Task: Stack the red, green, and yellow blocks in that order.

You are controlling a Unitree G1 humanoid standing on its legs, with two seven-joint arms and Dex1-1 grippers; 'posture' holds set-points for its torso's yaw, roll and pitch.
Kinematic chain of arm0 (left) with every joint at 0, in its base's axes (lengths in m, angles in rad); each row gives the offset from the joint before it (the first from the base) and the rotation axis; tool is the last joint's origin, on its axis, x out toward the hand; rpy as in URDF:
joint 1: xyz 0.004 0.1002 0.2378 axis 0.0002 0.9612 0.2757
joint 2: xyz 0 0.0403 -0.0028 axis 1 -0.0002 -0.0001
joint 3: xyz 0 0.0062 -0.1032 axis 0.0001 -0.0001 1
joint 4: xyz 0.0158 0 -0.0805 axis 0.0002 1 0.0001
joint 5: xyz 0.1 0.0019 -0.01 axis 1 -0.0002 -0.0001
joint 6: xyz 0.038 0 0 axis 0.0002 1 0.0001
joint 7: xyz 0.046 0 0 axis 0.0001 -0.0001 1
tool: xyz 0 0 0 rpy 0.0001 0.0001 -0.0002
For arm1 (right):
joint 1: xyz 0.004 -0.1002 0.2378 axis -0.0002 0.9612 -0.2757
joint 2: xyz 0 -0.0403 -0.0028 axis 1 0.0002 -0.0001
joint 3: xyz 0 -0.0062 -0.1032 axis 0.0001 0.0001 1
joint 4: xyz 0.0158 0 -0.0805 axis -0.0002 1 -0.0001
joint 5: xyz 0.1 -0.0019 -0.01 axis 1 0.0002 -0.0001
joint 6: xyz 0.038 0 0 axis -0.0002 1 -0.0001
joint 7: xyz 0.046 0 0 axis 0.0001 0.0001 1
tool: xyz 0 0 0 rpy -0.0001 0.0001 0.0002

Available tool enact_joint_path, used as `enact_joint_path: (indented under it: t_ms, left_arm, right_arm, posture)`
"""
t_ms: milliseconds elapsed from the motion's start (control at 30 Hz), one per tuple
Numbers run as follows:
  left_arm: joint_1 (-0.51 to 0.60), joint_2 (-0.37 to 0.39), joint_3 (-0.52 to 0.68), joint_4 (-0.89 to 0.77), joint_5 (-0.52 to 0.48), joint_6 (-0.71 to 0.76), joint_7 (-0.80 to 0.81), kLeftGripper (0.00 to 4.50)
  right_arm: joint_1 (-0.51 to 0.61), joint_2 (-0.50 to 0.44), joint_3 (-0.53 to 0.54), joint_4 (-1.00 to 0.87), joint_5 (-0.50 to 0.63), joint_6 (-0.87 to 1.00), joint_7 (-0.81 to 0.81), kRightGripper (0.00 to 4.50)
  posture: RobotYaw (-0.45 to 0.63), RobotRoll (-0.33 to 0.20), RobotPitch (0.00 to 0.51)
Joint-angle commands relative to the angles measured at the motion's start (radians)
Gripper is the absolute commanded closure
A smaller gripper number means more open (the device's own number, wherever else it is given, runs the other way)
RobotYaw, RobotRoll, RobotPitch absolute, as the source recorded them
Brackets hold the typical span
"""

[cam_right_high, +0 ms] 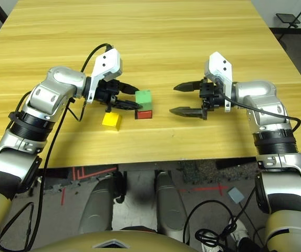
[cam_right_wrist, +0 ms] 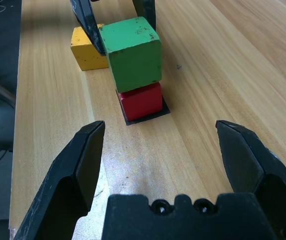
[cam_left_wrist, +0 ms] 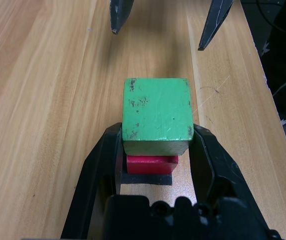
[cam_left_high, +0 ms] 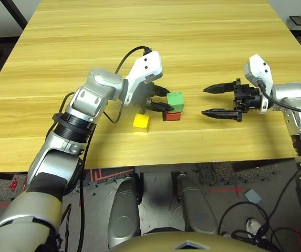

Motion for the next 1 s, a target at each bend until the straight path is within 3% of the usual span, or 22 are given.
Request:
enact_joint_path:
  t_ms: [33,200,433,567,867,1000]
  left_arm:
    - [0.017,0.0,-0.017,-0.01,0.01,0.011,-0.001,2.48]
    - [0.022,-0.005,-0.021,-0.007,0.012,0.009,0.0,2.48]
    - [0.014,-0.01,-0.019,-0.021,0.007,0.031,0.002,0.03]
    - [0.004,0.034,0.03,-0.104,-0.032,0.09,-0.006,0.01]
    - [0.117,0.345,0.076,-0.267,-0.08,0.127,-0.15,0.01]
    - [0.176,0.385,0.091,-0.272,-0.07,0.085,-0.145,0.01]
  right_arm:
    - [0.001,-0.003,-0.001,-0.002,0.004,0.002,-0.005,0.0]
    - [0.001,-0.007,-0.002,-0.004,0.005,0.004,-0.007,0.0]
    - [-0.004,-0.008,-0.003,-0.001,0.008,0.002,-0.011,0.0]
    - [-0.001,-0.012,-0.005,-0.004,0.01,0.003,-0.012,0.0]
    - [-0.021,-0.007,0.003,0.032,0.004,-0.012,-0.004,0.0]
    - [-0.04,0.003,0.012,0.057,-0.002,-0.022,-0.001,0.0]
  posture:
    - [0.0,0.003,0.237]
    - [0.0,0.001,0.238]
    - [0.01,0.0,0.234]
    - [0.01,0.001,0.232]
    - [0.05,0.003,0.224]
    - [0.06,0.0,0.224]
